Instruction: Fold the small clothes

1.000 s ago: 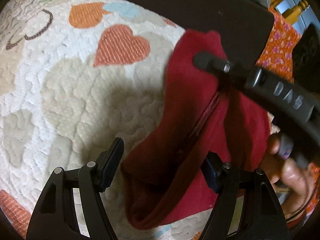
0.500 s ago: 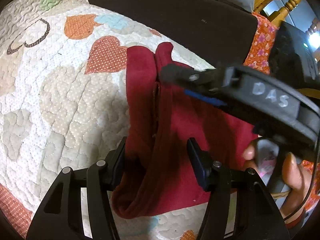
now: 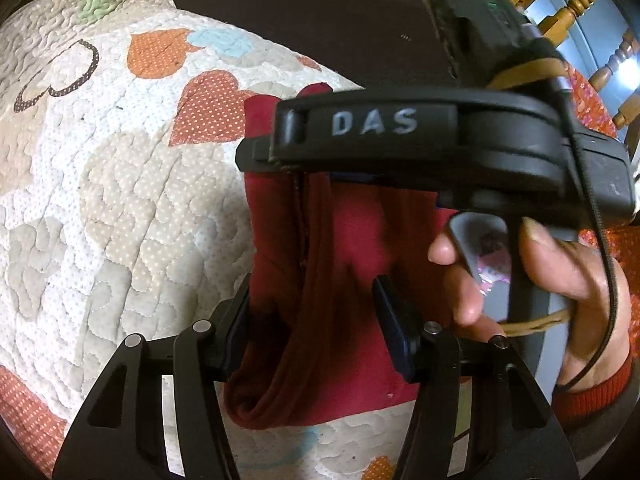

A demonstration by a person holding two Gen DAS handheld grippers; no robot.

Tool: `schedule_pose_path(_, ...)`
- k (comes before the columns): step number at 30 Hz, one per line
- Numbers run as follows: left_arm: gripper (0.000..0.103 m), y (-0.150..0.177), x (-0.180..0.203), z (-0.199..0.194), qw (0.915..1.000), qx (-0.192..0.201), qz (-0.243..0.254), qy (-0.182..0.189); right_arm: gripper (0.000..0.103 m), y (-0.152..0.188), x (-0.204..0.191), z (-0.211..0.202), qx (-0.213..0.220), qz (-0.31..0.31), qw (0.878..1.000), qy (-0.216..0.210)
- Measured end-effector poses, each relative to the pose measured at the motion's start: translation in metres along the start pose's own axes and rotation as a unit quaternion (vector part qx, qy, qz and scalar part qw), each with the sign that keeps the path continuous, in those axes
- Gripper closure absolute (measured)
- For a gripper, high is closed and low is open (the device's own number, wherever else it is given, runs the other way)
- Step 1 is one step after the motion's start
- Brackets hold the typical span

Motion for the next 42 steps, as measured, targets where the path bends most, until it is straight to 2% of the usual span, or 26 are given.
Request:
schedule_pose_path(5,0.047,0.001,0.009,0.000,0.9999,0.004,0.013,-0.009,0.050,0.003,0.008,0.001,0.013,-0.001,1.000,-0.016)
schedule_pose_path(7,0.047,0.000,0.013,-0.001,0.9999,0.002,0.012,-0.008,0.062,0.006,0.007,-0.001,0.022,-0.018,1.000,-0.004)
schedule_pose_path(9,0.047,-0.002,0.016,-0.005,0.9999,0.005,0.013,-0.003,0.080,0.013,0.003,-0.005,0.034,-0.041,0.998,0.021)
schedule_pose_path(11,0.047,-0.003,0.019,-0.011,0.9998,0.007,0.014,0.012,0.084,0.020,-0.001,-0.016,0.056,-0.056,0.996,0.032)
schedule_pose_path(14,0.047,-0.006,0.033,-0.019,0.9981,0.006,0.021,0.058,0.086,0.031,0.003,-0.047,0.100,-0.048,0.994,0.012)
schedule_pose_path(17,0.047,-0.006,0.056,-0.033,0.9930,0.012,0.028,0.114,0.087,0.044,0.016,-0.098,0.147,-0.028,0.989,-0.014)
schedule_pose_path(18,0.047,-0.006,0.067,-0.037,0.9887,0.008,0.027,0.147,0.087,0.049,0.020,-0.115,0.160,-0.024,0.987,-0.016)
schedule_pose_path(21,0.047,-0.002,0.102,-0.042,0.9774,-0.002,0.034,0.208,0.088,0.070,0.038,-0.169,0.200,-0.009,0.980,-0.011)
schedule_pose_path(26,0.047,0.012,0.158,-0.051,0.9627,-0.016,0.102,0.250,0.089,0.117,0.092,-0.235,0.241,0.035,0.970,0.021)
schedule_pose_path(30,0.047,0.016,0.170,-0.039,0.9610,-0.025,0.132,0.242,0.089,0.148,0.146,-0.257,0.259,0.095,0.961,0.036)
schedule_pose_path(33,0.047,0.017,0.173,-0.023,0.9674,-0.027,0.153,0.200,0.089,0.157,0.173,-0.248,0.252,0.126,0.958,0.051)
schedule_pose_path(36,0.047,0.025,0.180,-0.005,0.9708,-0.034,0.176,0.159,0.089,0.154,0.176,-0.235,0.235,0.122,0.961,0.073)
schedule_pose_path(38,0.047,0.033,0.183,0.006,0.9712,-0.038,0.196,0.130,0.089,0.149,0.167,-0.240,0.240,0.099,0.961,0.092)
schedule_pose_path(41,0.047,0.046,0.182,0.015,0.9692,-0.033,0.221,0.104,0.089,0.140,0.166,-0.241,0.252,0.081,0.959,0.106)
schedule_pose_path(42,0.047,0.050,0.181,0.016,0.9680,-0.028,0.231,0.094,0.089,0.136,0.170,-0.234,0.243,0.082,0.959,0.118)
Point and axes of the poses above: each gripper's, at about its wrist camera, not at the fingertips, and z roughly the way its jaws point, x to its right, y to its underside, the point moved 1 cm from there along z, roughly the way its jaws point, and after that the axes turned 10 degrees about -y, right-handed, at the moved point
